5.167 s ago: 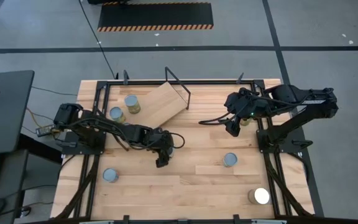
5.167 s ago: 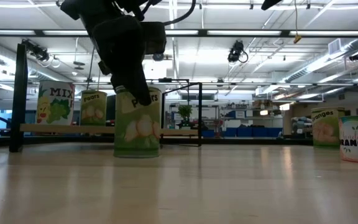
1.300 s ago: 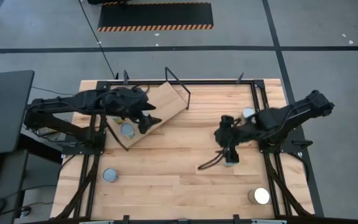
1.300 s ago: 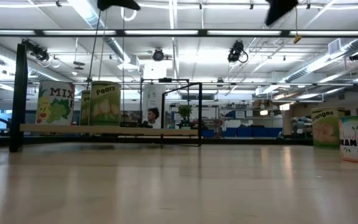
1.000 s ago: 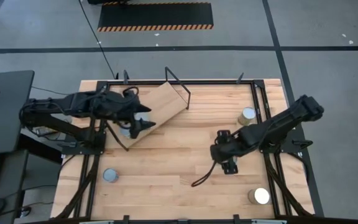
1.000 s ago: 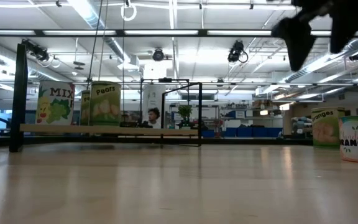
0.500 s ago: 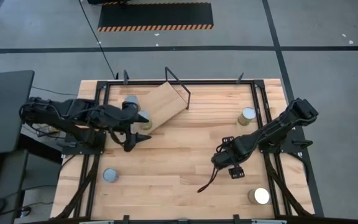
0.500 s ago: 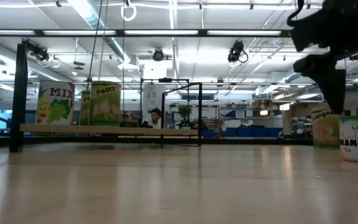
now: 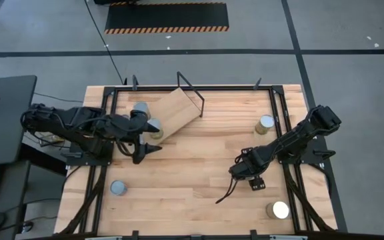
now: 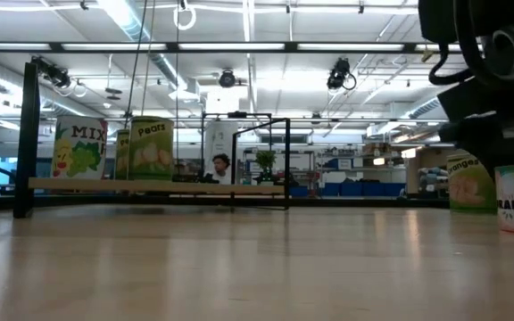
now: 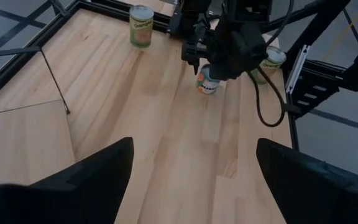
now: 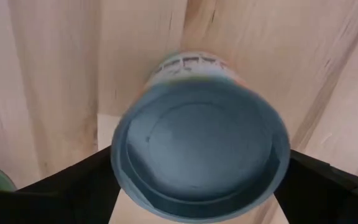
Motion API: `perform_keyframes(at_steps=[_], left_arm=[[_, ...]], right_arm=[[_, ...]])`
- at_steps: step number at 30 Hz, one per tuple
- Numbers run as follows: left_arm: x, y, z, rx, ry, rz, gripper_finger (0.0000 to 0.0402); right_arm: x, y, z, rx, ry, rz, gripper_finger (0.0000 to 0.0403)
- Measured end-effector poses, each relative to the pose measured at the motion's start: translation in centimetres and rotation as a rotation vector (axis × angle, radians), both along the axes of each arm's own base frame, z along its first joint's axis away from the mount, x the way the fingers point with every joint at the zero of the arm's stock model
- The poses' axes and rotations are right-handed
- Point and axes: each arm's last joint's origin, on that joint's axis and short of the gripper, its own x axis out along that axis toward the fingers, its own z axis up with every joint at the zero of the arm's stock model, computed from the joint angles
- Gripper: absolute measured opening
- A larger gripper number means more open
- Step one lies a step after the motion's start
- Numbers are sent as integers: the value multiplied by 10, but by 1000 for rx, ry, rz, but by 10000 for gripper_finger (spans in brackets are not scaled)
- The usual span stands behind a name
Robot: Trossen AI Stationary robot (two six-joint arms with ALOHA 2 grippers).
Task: Pick and place cans onto a shelf
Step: Put the small canned oranges on the shelf
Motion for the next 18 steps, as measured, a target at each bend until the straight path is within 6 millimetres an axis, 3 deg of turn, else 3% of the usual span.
perform_keyframes(at_steps=[8, 18], left_arm=[[0, 0, 0, 9, 0, -6, 345], [-2, 5, 2, 42, -4, -8, 345]], right_arm=[[16, 2, 19, 59, -59, 110, 311], [75, -20, 92, 51, -308, 87, 293]])
